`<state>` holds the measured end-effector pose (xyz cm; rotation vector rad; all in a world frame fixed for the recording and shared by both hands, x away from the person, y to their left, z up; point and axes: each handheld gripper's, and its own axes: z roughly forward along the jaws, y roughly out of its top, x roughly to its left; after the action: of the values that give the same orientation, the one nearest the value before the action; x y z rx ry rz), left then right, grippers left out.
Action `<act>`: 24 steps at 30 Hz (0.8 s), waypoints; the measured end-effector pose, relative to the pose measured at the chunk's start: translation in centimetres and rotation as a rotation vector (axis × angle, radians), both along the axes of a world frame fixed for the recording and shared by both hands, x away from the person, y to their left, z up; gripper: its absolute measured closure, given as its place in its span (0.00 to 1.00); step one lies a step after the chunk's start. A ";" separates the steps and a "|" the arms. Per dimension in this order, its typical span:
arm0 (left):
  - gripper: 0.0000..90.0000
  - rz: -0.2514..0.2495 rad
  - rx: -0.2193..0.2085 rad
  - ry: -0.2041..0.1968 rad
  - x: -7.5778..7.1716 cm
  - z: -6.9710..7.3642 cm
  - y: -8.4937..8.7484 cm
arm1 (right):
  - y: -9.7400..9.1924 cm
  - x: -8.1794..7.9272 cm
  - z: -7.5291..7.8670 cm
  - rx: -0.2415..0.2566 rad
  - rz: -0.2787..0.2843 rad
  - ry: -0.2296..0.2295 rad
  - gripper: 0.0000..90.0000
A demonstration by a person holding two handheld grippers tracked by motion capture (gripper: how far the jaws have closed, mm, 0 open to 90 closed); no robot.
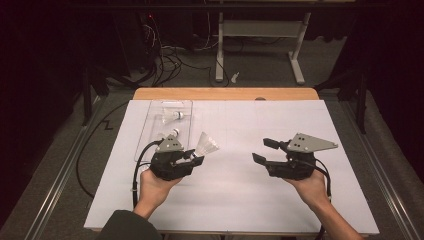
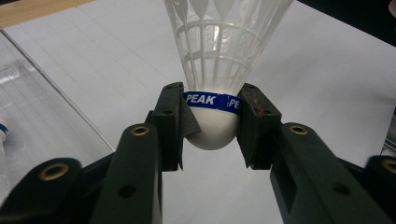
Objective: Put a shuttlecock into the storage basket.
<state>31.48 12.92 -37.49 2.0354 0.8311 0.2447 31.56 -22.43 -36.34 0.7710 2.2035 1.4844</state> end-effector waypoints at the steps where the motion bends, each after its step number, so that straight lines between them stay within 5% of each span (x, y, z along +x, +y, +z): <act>1: 0.72 0.002 -0.002 0.001 0.0 0.0 0.0 | -0.2 -0.1 0.0 0.002 -0.003 -0.003 0.43; 24: 0.72 0.044 -0.038 0.010 -0.3 0.2 1.7 | -4.4 -1.8 -1.0 0.035 -0.072 -0.045 0.39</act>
<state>31.21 14.65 -37.25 1.9863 0.8817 0.2420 29.75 -26.78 -37.38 0.8118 2.0996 1.4941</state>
